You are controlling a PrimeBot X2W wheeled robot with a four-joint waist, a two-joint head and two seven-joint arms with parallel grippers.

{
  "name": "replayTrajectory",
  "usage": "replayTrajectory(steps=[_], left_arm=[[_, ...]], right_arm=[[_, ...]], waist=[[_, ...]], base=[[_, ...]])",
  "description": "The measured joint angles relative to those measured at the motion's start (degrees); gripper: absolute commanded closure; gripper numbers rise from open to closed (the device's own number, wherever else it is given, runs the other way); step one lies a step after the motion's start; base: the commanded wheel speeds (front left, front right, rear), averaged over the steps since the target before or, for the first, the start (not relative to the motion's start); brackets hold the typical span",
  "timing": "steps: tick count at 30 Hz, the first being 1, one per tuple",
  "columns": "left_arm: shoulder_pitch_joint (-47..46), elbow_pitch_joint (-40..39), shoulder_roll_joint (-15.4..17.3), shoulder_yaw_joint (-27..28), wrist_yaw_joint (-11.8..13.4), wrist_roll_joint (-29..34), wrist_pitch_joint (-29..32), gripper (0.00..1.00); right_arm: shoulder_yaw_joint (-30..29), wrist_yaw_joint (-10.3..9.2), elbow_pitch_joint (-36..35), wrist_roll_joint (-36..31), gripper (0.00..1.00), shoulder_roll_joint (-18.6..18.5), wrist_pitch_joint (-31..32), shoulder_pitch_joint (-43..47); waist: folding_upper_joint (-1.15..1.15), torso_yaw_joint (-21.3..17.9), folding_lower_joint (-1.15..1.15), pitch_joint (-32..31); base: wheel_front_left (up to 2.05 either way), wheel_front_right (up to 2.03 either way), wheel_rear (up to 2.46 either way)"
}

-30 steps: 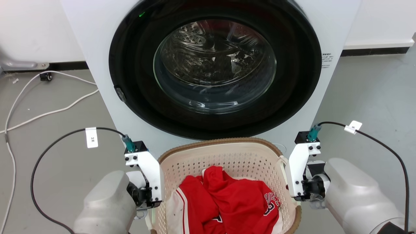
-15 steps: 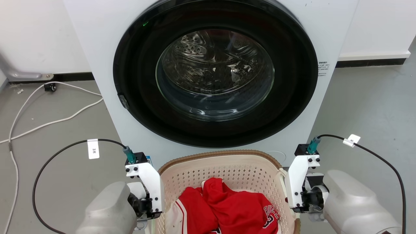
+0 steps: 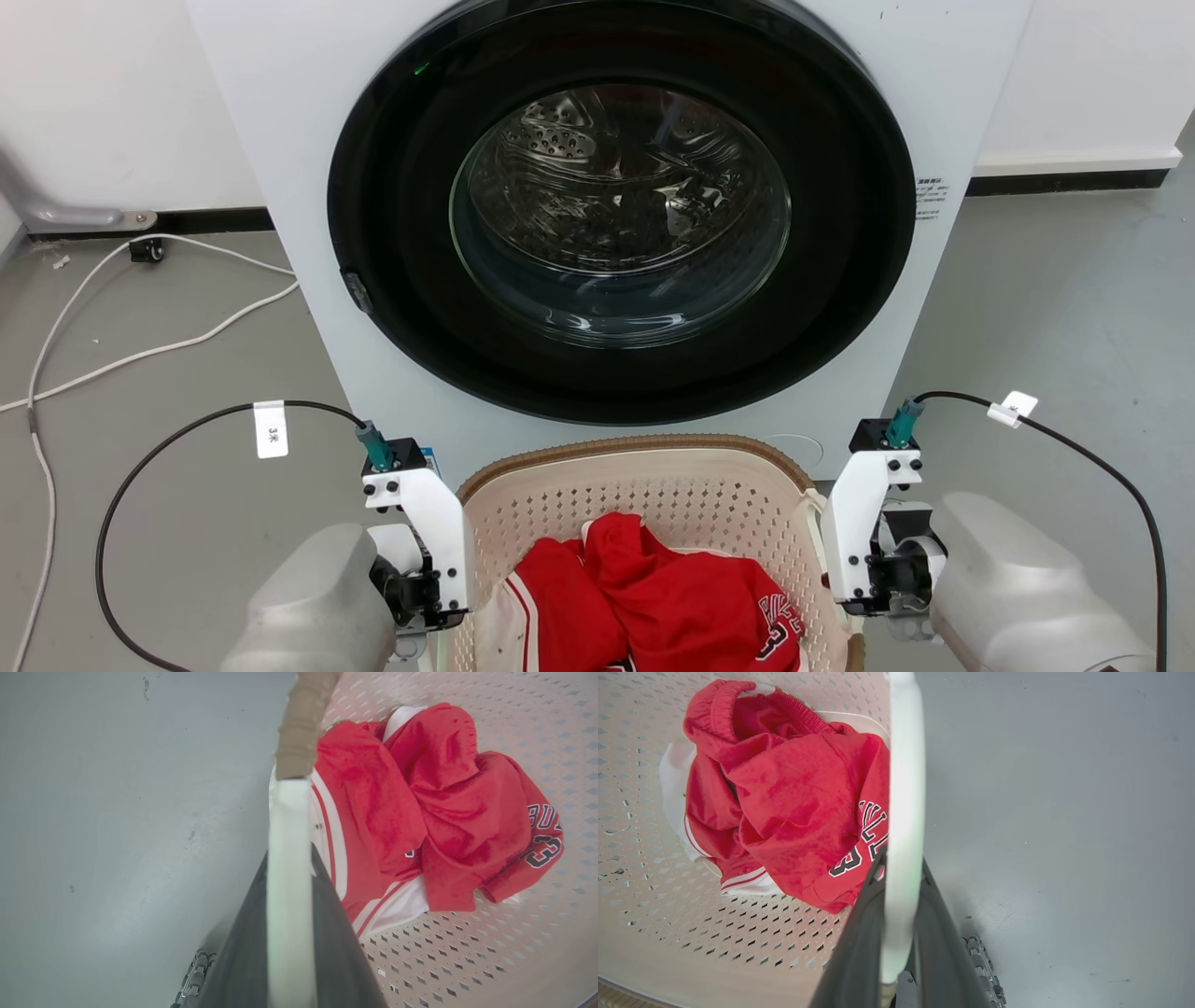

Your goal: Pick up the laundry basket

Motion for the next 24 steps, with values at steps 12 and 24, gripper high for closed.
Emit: replayTrajectory(steps=[12,24], left_arm=[[0.02,0.10,-0.01,-0.77,0.00,-0.83,-0.20,1.00],[0.03,0.20,0.04,-1.45,0.00,-1.75,-0.54,1.00]], right_arm=[[-0.12,0.00,0.15,0.02,1.00,0.00,0.05,0.00],[-0.24,0.00,0.23,0.00,1.00,0.07,0.07,0.00]], waist=[[0.00,0.06,0.00,0.15],[0.00,-0.30,0.00,0.28]], base=[[0.00,0.00,0.00],[0.00,0.00,0.00]])
